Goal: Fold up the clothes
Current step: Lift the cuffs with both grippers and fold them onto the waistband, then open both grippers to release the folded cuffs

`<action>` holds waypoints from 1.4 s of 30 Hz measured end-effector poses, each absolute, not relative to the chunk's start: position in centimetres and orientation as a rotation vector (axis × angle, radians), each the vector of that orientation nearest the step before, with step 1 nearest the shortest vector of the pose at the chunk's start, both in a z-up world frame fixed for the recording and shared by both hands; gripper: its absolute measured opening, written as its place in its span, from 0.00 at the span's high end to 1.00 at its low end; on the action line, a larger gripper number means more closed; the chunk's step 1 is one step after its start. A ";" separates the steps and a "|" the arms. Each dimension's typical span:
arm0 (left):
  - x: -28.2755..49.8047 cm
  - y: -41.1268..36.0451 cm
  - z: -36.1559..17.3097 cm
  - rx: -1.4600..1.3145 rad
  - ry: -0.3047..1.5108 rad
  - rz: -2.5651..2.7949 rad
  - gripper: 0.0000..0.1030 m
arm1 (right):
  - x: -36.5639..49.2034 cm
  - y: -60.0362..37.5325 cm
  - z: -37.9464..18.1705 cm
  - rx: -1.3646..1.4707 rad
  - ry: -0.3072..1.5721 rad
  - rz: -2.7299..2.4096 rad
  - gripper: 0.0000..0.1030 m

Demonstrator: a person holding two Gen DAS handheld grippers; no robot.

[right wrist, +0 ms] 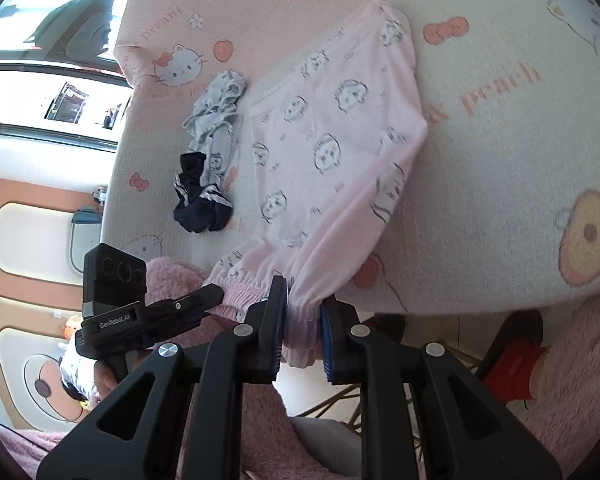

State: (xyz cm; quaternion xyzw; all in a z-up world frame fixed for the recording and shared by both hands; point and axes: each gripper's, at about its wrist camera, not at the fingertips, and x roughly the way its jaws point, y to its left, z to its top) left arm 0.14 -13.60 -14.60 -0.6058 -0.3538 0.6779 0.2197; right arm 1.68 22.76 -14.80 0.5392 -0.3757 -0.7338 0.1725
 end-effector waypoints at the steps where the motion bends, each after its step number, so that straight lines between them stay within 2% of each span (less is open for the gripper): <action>1: -1.3 -13.3 -14.1 -1.657 -0.982 1.886 0.83 | 0.5 22.8 -14.5 1.510 -1.073 -2.087 0.86; 5: -8.9 -12.9 -13.1 -1.583 -0.944 1.958 0.83 | -4.8 22.8 -14.4 1.488 -1.021 -2.148 0.82; 6: -11.1 -13.1 -13.1 -1.568 -0.943 1.972 0.83 | -6.1 22.9 -14.6 1.494 -0.994 -2.169 0.78; 7: -13.1 -13.2 -13.4 -1.561 -0.941 1.985 0.81 | -7.4 23.0 -14.8 1.501 -0.968 -2.191 0.66; 8: -14.7 -13.2 -13.7 -1.571 -0.936 1.991 0.78 | -8.6 23.1 -15.0 1.507 -0.941 -2.212 0.57; 10: -17.5 -13.3 -14.5 -1.601 -0.923 2.001 0.56 | -11.2 23.3 -15.4 1.519 -0.886 -2.254 0.58; 12: -18.2 -13.4 -14.2 -1.566 -0.807 2.080 0.52 | -13.8 23.5 -15.7 1.530 -0.830 -2.296 0.57; 14: -18.4 -13.2 -14.3 -1.553 -0.673 2.148 0.52 | -16.2 23.7 -16.1 1.540 -0.766 -2.338 0.51; 16: -18.1 -12.8 -15.5 -1.586 -0.527 2.189 0.52 | -15.9 23.2 -16.1 1.550 -0.569 -2.410 0.48; 20: -17.9 -10.9 -18.0 -1.644 -0.388 2.148 0.52 | -16.2 21.7 -18.8 1.672 -0.211 -2.396 0.48; 23: -17.9 -9.3 -19.0 -1.694 -0.262 2.127 0.53 | -16.8 20.2 -20.8 1.742 -0.100 -2.311 0.47; 24: -17.9 -8.9 -19.4 -1.719 -0.226 2.115 0.74 | -17.0 19.8 -21.4 1.760 -0.060 -2.285 0.46; 25: -17.9 -8.6 -19.7 -1.738 -0.201 2.121 0.89 | -16.8 19.7 -21.8 1.750 -0.005 -2.285 0.48; 28: -17.8 -9.2 -18.9 -1.705 -0.253 2.159 0.93 | -16.7 19.6 -20.9 1.702 0.023 -2.314 0.88; 34: -18.5 -10.2 -14.3 -1.507 -0.272 2.271 0.93 | -17.0 18.9 -16.9 1.549 0.088 -2.429 0.92; 37: -20.1 -10.7 -15.6 -1.556 -0.309 2.294 0.93 | -18.8 18.6 -16.2 1.517 0.091 -2.480 0.92; 39: -21.3 -11.0 -16.6 -1.595 -0.335 2.308 0.91 | -20.8 18.4 -17.5 1.583 0.041 -2.460 0.89; 40: -21.9 -11.3 -18.0 -1.634 -0.357 2.292 0.89 | -21.6 18.4 -19.1 1.632 0.007 -2.421 0.82; 42: -22.7 -12.0 -20.4 -1.669 -0.460 2.255 0.87 | -23.0 18.6 -22.2 1.734 -0.093 -2.316 0.75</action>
